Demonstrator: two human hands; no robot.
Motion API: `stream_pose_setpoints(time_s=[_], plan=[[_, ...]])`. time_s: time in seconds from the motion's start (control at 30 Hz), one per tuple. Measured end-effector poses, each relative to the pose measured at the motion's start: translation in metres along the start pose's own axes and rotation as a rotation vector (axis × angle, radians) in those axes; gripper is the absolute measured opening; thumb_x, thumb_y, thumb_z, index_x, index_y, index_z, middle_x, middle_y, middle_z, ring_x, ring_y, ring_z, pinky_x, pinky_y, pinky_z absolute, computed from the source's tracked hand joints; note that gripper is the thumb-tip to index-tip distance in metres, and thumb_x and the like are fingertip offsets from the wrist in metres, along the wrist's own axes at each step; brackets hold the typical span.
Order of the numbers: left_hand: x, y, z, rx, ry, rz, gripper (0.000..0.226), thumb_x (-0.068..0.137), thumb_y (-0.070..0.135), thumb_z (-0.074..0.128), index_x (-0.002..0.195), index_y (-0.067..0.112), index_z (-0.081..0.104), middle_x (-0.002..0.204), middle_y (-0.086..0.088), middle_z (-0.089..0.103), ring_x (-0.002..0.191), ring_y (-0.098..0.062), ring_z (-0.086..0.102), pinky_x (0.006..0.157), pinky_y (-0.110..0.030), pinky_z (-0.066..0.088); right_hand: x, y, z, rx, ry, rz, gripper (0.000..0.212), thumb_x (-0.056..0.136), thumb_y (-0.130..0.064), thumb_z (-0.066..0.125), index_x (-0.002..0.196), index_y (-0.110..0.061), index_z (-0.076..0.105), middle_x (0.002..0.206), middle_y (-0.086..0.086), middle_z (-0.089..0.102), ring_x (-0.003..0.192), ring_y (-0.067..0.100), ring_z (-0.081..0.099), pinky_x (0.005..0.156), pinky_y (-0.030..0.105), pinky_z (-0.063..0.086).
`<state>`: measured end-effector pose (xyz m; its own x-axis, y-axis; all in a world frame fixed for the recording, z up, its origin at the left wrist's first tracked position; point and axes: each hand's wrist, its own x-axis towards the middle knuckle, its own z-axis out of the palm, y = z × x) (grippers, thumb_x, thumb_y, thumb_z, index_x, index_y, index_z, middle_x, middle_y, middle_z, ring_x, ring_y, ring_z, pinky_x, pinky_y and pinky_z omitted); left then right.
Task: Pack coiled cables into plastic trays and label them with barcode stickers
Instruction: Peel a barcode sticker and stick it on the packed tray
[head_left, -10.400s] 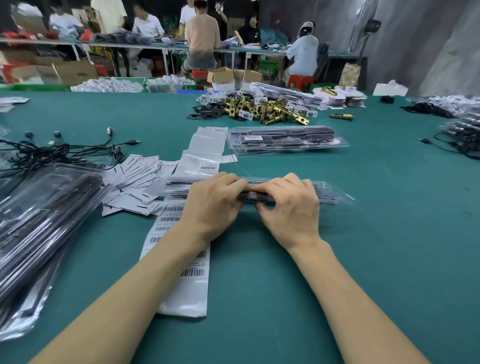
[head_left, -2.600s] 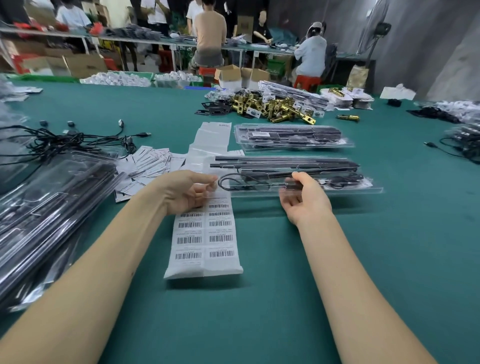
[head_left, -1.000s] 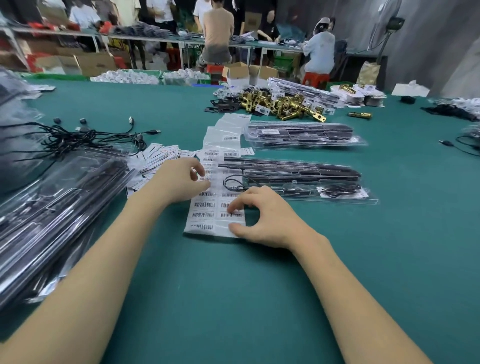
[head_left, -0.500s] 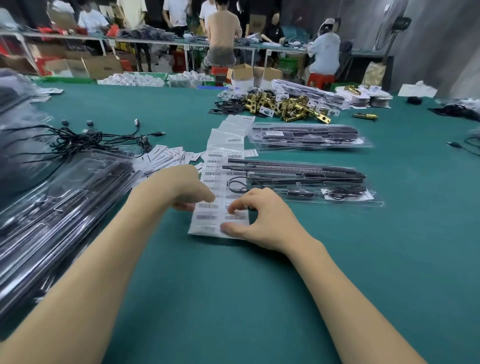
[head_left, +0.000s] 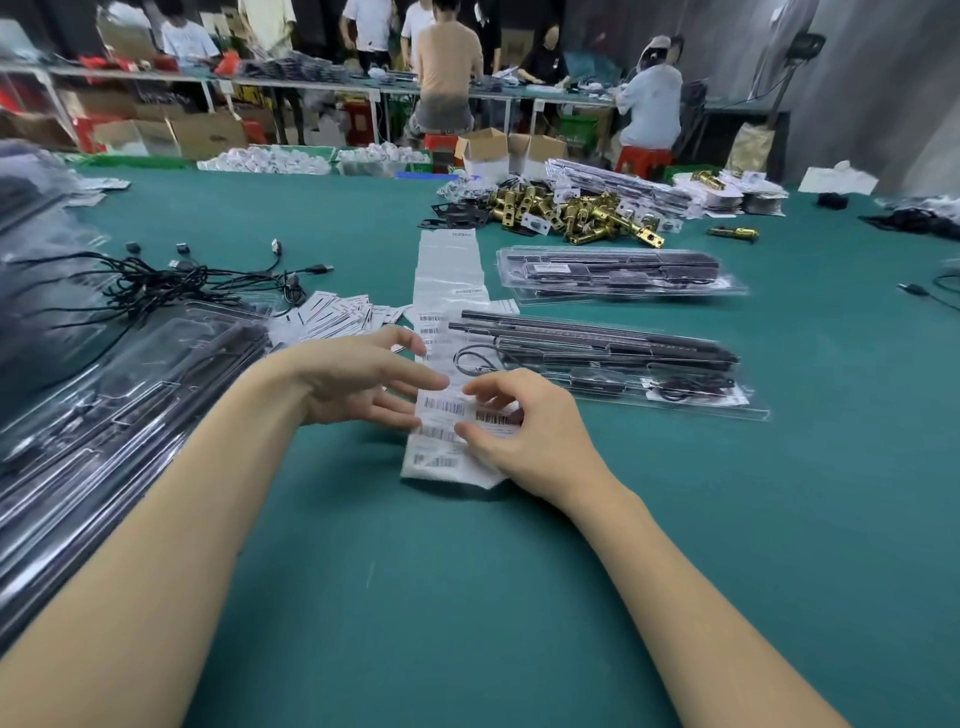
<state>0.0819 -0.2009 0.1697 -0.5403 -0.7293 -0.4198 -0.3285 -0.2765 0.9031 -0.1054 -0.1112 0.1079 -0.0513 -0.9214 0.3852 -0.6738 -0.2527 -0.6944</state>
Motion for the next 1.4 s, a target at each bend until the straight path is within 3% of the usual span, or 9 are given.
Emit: stream_pose_setpoints(time_s=[0.07, 0.17, 0.3, 0.43, 0.5, 0.7, 0.9, 1.07, 1.4], plan=[[0.000, 0.000, 0.001, -0.087, -0.025, 0.021, 0.050, 0.069, 0.006, 0.084, 0.104, 0.017, 0.051, 0.098, -0.012, 0.072, 0.082, -0.026, 0.068, 0.078, -0.030, 0.057, 0.001, -0.001, -0.001, 0.097, 0.042, 0.056, 0.024, 0.078, -0.020, 0.082, 0.101, -0.023, 0.073, 0.098, -0.008, 0.069, 0.086, 0.004, 0.061, 0.078, 0.014, 0.049], [0.003, -0.002, 0.010, -0.234, 0.030, 0.025, 0.062, 0.072, 0.015, 0.074, 0.130, 0.003, 0.058, 0.118, -0.017, 0.071, 0.102, -0.030, 0.066, 0.101, -0.041, 0.050, 0.002, -0.002, -0.006, 0.234, 0.064, 0.125, 0.025, 0.079, -0.020, 0.081, 0.101, -0.028, 0.071, 0.101, -0.013, 0.071, 0.094, 0.003, 0.065, 0.083, 0.022, 0.055], [0.010, -0.006, 0.021, -0.430, 0.012, 0.026, 0.059, 0.078, 0.007, 0.068, 0.134, -0.003, 0.055, 0.127, -0.024, 0.065, 0.109, -0.036, 0.066, 0.092, -0.045, 0.057, 0.000, 0.000, -0.009, 0.201, 0.059, 0.118, 0.033, 0.078, -0.020, 0.082, 0.107, -0.025, 0.069, 0.105, -0.015, 0.070, 0.099, 0.000, 0.063, 0.086, 0.014, 0.049], [0.011, -0.007, 0.028, -0.303, -0.015, 0.011, 0.033, 0.080, 0.004, 0.068, 0.113, 0.001, 0.066, 0.108, -0.020, 0.073, 0.089, -0.029, 0.073, 0.071, -0.034, 0.063, 0.000, 0.005, -0.010, 0.086, 0.062, 0.116, 0.035, 0.076, -0.028, 0.083, 0.108, -0.028, 0.069, 0.108, -0.014, 0.068, 0.106, 0.006, 0.059, 0.091, 0.020, 0.046], [0.014, -0.009, 0.029, -0.228, 0.077, 0.012, 0.035, 0.081, -0.005, 0.070, 0.109, 0.009, 0.055, 0.098, -0.013, 0.075, 0.076, -0.025, 0.074, 0.062, -0.032, 0.062, 0.001, 0.008, -0.011, 0.012, 0.055, 0.108, 0.034, 0.076, -0.034, 0.082, 0.106, -0.034, 0.068, 0.108, -0.015, 0.065, 0.107, 0.004, 0.054, 0.090, 0.021, 0.044], [0.018, -0.015, 0.031, -0.051, 0.192, 0.056, 0.055, 0.078, -0.015, 0.072, 0.109, 0.016, 0.039, 0.096, -0.014, 0.072, 0.085, -0.028, 0.068, 0.086, -0.043, 0.056, 0.001, 0.008, -0.007, 0.010, 0.088, 0.034, 0.013, 0.076, -0.025, 0.082, 0.087, -0.027, 0.076, 0.089, -0.012, 0.068, 0.082, 0.005, 0.062, 0.074, 0.023, 0.050], [0.019, -0.013, 0.024, -0.010, 0.142, 0.017, 0.024, 0.082, -0.005, 0.072, 0.105, -0.007, 0.066, 0.093, -0.014, 0.076, 0.079, -0.021, 0.072, 0.067, -0.026, 0.060, -0.001, 0.005, -0.007, 0.056, 0.088, 0.111, 0.011, 0.075, -0.046, 0.076, 0.082, -0.038, 0.078, 0.078, -0.027, 0.071, 0.075, 0.001, 0.068, 0.071, 0.033, 0.058], [0.018, -0.013, 0.022, -0.104, 0.175, 0.049, 0.051, 0.075, -0.008, 0.077, 0.119, 0.001, 0.052, 0.127, -0.029, 0.062, 0.104, -0.037, 0.066, 0.104, -0.048, 0.049, -0.003, 0.000, -0.002, 0.069, 0.136, 0.112, 0.012, 0.074, -0.047, 0.078, 0.080, -0.036, 0.078, 0.078, -0.028, 0.071, 0.080, -0.001, 0.069, 0.072, 0.032, 0.058], [0.016, -0.015, 0.022, -0.116, 0.144, 0.080, 0.061, 0.069, -0.007, 0.082, 0.113, 0.011, 0.044, 0.124, -0.031, 0.061, 0.097, -0.035, 0.067, 0.106, -0.052, 0.047, -0.004, -0.005, -0.001, 0.078, 0.189, 0.128, 0.013, 0.079, -0.044, 0.079, 0.080, -0.031, 0.081, 0.071, -0.024, 0.072, 0.067, -0.004, 0.066, 0.063, 0.021, 0.052]])
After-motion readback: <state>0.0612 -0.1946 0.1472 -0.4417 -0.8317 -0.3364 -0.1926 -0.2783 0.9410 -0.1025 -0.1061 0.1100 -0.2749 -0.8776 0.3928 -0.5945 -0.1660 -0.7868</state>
